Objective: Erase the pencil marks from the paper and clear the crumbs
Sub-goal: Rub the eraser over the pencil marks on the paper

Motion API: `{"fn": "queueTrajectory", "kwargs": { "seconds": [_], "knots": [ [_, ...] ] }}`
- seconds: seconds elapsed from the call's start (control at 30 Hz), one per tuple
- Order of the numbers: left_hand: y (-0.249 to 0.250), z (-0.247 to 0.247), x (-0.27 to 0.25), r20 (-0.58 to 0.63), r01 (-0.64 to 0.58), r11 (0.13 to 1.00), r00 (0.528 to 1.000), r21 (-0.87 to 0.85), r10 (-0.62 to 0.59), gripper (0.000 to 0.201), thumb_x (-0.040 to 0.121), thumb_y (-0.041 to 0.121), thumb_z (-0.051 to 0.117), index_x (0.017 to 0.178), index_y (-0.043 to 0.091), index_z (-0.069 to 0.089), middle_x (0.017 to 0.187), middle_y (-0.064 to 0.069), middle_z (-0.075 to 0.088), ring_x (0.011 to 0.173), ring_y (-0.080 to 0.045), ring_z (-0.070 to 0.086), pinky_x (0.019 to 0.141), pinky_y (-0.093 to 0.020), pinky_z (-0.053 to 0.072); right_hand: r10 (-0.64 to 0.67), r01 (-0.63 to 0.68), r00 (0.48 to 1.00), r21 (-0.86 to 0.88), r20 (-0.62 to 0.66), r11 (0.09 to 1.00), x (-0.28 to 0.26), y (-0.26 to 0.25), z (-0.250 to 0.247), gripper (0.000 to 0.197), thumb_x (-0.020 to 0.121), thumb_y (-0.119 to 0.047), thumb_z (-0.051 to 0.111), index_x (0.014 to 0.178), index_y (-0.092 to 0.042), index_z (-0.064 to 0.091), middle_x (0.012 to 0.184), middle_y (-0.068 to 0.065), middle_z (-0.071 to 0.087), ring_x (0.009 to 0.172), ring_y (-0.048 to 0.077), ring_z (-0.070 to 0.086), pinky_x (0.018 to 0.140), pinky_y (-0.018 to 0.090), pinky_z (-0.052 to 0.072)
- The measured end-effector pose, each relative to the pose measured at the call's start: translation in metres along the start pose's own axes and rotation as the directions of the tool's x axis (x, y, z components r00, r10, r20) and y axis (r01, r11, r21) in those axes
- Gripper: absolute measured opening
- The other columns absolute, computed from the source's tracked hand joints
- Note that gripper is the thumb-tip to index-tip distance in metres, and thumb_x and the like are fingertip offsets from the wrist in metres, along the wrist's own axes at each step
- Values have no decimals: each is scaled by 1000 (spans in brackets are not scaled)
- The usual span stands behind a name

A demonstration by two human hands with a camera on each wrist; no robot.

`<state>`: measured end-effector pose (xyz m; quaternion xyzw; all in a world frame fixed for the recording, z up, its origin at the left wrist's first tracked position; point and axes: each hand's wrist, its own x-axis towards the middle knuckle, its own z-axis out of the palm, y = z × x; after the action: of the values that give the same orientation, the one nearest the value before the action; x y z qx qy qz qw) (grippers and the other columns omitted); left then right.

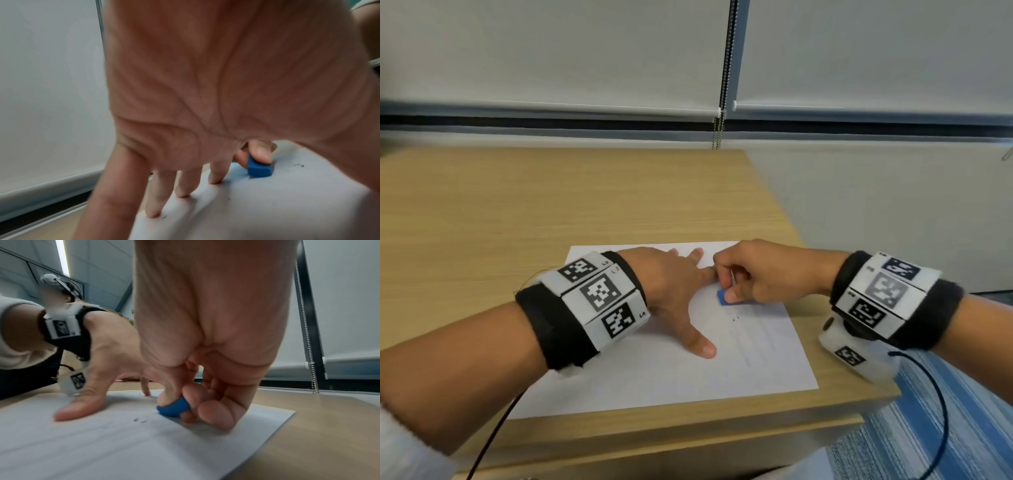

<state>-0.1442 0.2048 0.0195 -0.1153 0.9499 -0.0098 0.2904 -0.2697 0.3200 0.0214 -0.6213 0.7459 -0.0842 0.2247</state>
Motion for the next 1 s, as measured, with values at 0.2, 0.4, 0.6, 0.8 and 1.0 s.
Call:
{"fn": "queueTrajectory", "kwargs": {
  "seconds": [0.2,0.4,0.6,0.8,1.0],
  "knots": [
    [3,1,1,13,26,1000,1000,13,-27,126,63,80,63,149,40,-19,161,4,-19,149,-28,2,112,-46,24,-49,28,963,83,266,996,-25,-10,9,13,87,-27,68,81,-19,59,69,2,57,58,7,48,58,24,41],
    [2,0,1,17,23,1000,1000,15,-24,125,63,80,64,149,41,-18,161,5,-19,149,-27,2,112,-48,24,-24,12,993,100,118,995,-27,-5,13,14,87,-26,67,83,-18,57,66,-2,54,55,5,45,55,21,40],
    [4,-2,-1,52,40,999,998,29,-42,123,61,82,62,152,39,-10,159,5,-23,149,-27,-2,113,-48,23,-33,34,994,-7,104,999,-14,-18,7,13,87,-29,67,85,-19,58,68,-7,54,59,6,49,59,23,42],
    [7,-2,-1,75,45,998,996,38,-48,131,60,81,64,148,38,-23,158,2,-26,149,-31,-6,115,-50,17,-65,51,965,64,253,997,-30,-24,19,16,88,-27,67,81,-20,54,66,-4,52,55,5,43,52,16,38],
    [6,-4,-1,97,59,998,993,31,-62,133,56,83,65,147,41,-23,158,5,-28,149,-28,-7,113,-51,19,-31,30,998,7,56,1000,-20,-16,9,16,87,-29,67,85,-17,56,63,-11,50,54,2,47,54,17,38]
  ]
}}
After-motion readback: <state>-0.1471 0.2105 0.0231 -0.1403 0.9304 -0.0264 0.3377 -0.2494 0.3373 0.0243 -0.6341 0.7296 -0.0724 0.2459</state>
